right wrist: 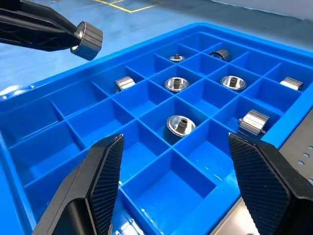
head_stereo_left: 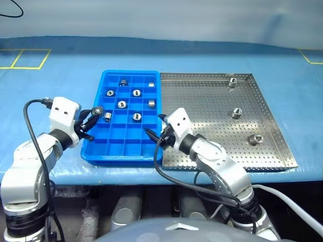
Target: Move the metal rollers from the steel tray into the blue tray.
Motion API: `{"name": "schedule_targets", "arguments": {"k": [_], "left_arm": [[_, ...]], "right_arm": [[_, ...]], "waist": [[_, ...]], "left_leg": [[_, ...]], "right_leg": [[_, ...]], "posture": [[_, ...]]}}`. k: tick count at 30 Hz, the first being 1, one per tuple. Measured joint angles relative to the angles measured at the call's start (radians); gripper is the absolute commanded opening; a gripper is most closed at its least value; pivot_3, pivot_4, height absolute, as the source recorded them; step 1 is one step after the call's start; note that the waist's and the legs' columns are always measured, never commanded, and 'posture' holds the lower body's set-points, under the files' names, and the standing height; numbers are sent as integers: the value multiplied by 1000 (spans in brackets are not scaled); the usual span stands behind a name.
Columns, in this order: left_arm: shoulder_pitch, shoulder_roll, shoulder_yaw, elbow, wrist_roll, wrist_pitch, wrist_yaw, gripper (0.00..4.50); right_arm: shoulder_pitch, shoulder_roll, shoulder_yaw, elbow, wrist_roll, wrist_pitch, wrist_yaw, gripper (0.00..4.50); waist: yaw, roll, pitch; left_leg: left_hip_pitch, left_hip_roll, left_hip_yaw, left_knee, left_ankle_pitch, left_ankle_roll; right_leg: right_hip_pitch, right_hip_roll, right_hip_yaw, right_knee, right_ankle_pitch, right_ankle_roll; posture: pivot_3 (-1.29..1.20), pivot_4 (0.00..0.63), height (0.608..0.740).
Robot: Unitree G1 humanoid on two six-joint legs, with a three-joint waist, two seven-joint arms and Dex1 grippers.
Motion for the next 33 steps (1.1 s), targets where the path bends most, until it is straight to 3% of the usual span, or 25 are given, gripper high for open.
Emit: {"name": "schedule_targets", "arguments": {"k": [12, 33], "left_arm": [[-52, 11, -116, 96, -56, -1, 15, 1275], [-102, 167, -205, 156, -117, 41, -49, 1275]], "right_arm": [[17, 10, 9, -3, -13, 0, -18, 3599], [85, 9, 1, -50, -23, 6, -99, 3599]], "waist": [[-8, 0, 0], [-49, 0, 0]], "left_leg": [[0, 0, -1, -4, 1, -2], [1, 1, -1, -9, 2, -4]], "right_leg": [[-1, 0, -1, 0, 0, -2], [-3, -1, -1, 0, -3, -5]], "posture": [[81, 150, 740], [-2, 150, 740]]}}
